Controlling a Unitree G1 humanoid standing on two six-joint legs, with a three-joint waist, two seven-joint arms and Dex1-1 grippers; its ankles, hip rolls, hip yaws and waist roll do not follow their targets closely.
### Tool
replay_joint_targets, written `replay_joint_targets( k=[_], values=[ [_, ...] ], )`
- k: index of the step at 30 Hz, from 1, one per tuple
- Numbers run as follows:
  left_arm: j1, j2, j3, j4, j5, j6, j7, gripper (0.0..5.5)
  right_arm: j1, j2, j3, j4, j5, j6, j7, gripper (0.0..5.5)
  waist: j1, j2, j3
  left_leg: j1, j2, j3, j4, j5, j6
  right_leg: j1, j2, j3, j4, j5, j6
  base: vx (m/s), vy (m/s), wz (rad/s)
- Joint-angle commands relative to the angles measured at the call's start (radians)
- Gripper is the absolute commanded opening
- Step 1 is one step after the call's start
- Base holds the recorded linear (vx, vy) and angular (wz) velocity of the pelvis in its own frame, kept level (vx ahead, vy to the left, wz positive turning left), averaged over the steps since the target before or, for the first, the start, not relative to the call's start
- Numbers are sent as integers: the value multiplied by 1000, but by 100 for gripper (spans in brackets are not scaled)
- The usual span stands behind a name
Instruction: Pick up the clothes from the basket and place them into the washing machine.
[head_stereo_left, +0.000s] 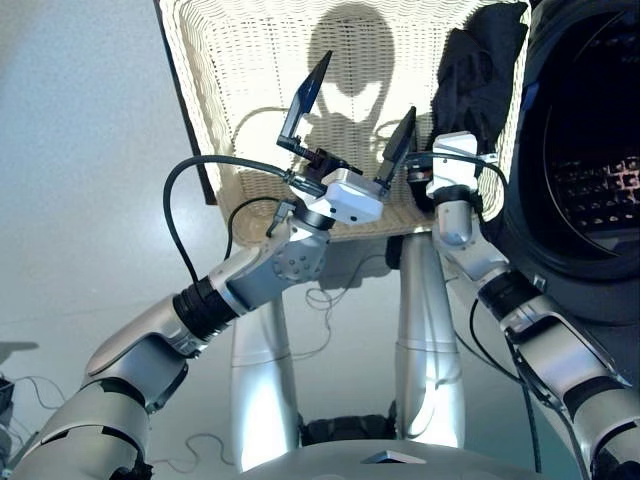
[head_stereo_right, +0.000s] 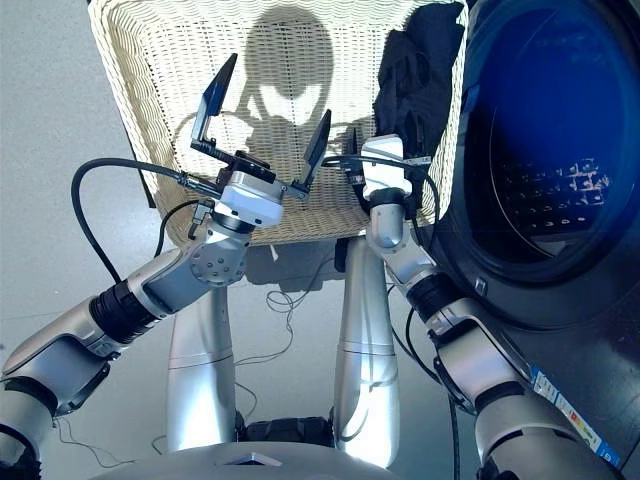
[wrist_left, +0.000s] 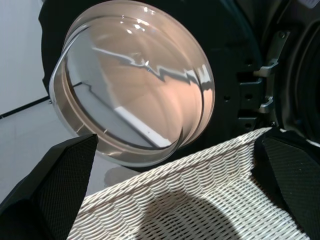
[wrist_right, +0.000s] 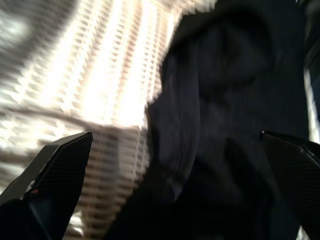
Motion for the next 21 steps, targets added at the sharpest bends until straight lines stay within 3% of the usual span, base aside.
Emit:
replay_joint_targets(
  k=[1,8,15,21],
  values=[
    [41,-3,12,-112,-17,-81,18,550,-16,-2,-24,12,80,-22,-17,550,28,46,-15,41,-12,15,-130,76,-10,23,49,-20,11,-43,-44,0,0,0],
    [50,14,26,-143,-48,-92,22,550,-75,20,-58,167,118,-10,-56,550,43,63,-15,35,-15,14,-124,74,-10,19,46,-22,15,-43,-46,0,0,0],
    [61,25,40,-197,-75,-90,39,550,-132,1,-128,292,93,18,-194,550,53,76,-15,23,-18,12,-108,68,-8,6,42,-26,35,-49,-48,0,0,0],
    [34,15,46,-202,-98,-95,38,550,-156,4,-125,338,155,23,-159,550,57,81,-15,16,-20,11,-104,69,-11,2,42,-28,36,-48,-49,0,0,0]
  ],
)
